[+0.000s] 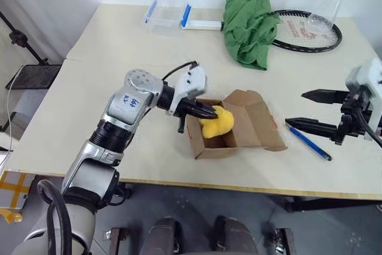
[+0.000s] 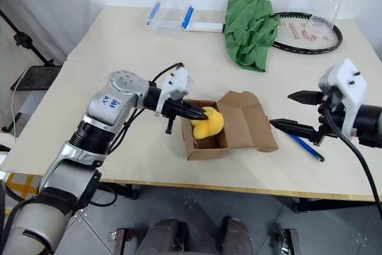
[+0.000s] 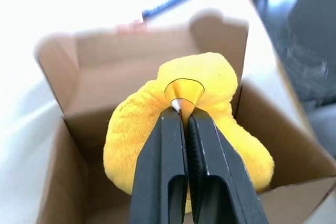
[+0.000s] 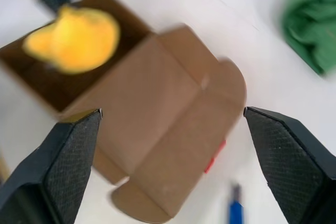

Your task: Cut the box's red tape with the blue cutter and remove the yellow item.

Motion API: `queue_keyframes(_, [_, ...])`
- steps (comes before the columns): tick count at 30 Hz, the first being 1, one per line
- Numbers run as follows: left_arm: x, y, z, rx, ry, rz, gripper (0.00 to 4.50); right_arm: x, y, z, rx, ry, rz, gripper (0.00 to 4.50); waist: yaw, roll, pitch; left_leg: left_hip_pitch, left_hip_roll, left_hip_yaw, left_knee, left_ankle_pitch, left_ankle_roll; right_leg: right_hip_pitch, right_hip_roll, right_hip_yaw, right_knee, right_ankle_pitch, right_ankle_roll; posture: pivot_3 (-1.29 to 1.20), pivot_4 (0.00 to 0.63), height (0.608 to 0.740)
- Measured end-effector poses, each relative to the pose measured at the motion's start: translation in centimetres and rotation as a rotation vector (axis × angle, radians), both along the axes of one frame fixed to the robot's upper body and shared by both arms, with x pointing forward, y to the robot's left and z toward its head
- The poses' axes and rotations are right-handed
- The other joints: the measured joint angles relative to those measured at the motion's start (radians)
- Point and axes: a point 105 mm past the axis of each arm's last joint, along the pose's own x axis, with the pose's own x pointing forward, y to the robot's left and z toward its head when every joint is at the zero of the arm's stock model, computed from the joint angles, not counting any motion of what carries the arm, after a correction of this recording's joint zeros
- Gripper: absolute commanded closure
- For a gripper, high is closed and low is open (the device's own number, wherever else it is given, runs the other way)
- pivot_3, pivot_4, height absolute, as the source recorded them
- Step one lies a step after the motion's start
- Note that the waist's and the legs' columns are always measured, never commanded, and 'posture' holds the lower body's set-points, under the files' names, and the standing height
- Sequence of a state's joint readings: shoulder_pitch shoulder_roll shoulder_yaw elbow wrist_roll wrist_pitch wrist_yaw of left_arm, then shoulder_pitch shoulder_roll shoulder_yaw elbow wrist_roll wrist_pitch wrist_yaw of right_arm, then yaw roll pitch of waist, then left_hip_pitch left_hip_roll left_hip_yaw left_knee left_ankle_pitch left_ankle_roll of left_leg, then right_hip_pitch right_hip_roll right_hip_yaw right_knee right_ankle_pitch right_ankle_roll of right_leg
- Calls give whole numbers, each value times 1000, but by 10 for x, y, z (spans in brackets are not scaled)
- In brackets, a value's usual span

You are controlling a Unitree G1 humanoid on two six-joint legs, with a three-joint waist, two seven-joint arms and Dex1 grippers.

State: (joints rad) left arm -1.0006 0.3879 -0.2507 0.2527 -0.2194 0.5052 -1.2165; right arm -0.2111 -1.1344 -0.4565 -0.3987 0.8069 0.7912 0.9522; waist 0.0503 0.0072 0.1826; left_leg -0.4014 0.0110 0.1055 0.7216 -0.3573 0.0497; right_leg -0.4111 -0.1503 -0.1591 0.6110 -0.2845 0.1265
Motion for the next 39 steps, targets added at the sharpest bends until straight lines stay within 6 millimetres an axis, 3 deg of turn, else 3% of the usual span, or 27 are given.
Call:
queue_keyframes(6, [9, -5, 28, -211, -46, 76, 4458, -5, 3, 10, 26, -111, 86, 0, 0, 0, 0, 0, 0, 0, 1, 0, 0, 0, 0, 0, 1, 0, 0, 0, 150, 740])
queue_keyframes(9, [24, 4, 43, -268, -132, 193, 4458, -4, 3, 15, 35, -129, 97, 0, -1, 0, 0, 0, 0, 0, 1, 0, 0, 0, 0, 0, 1, 0, 0, 0, 150, 740])
queue_keyframes(11, [50, 23, 51, -228, -224, 382, 4458, -3, 6, 25, 81, -171, 126, 0, -1, 0, 0, 1, -4, 0, 0, 0, 0, 0, 0, 0, 1, 0, 0, 0, 150, 740])
queue_keyframes(14, [80, 70, 53, -99, -350, 657, 4458, -4, 8, 32, 131, -190, 168, 0, -7, 0, 0, 3, -4, 1, -2, 0, 0, 1, 0, 1, 1, 0, 0, 0, 150, 740])
queue_keyframes(17, [92, 117, 43, 35, -368, 844, 4458, -3, 6, 32, 204, -169, 210, 0, -12, 0, 0, 3, -5, 1, -4, 0, 0, 0, 0, 1, 0, 0, 0, 0, 150, 740])
queue_keyframes(22, [93, 168, 23, 177, -316, 1029, 4458, -2, 6, 21, 223, -99, 272, 0, -2, -2, 1, 2, -5, 0, -2, 0, 0, 1, 0, 0, 1, 0, 0, 0, 150, 740])
queue_keyframes(25, [88, 193, 10, 251, -269, 1102, 3788, 7, 4, 18, 223, -79, 275, 0, -5, -2, 1, 2, -5, 1, -1, 0, 0, 1, 0, 1, 1, 0, 0, 0, 150, 740])
queue_keyframes(27, [82, 201, 4, 275, -247, 1114, 3105, 16, 0, 23, 227, -100, 263, 0, -7, -3, 1, 2, -4, 0, -1, 0, 0, 0, 0, 0, 1, 0, 0, 0, 150, 740])
queue_keyframes(35, [57, 172, 37, 134, -267, 916, 692, 28, -5, 21, 220, -98, 260, 0, -4, -4, 1, 1, -1, 0, -1, 0, 0, 0, 0, 0, 1, 0, 0, 0, 150, 740])
queue_keyframes(37, [45, 164, 37, 101, -257, 844, 84, 29, -5, 21, 218, -91, 262, 0, -10, -3, 1, 2, 0, 1, -1, 0, 0, 0, 0, 0, 1, 0, 0, 0, 150, 740])
queue_keyframes(39, [20, 152, 23, 76, -218, 705, 34, 32, -10, 17, 202, -75, 253, 0, -22, -3, 1, 3, 1, 1, -3, 0, 0, 0, 0, 1, 2, 0, 0, 0, 150, 740])
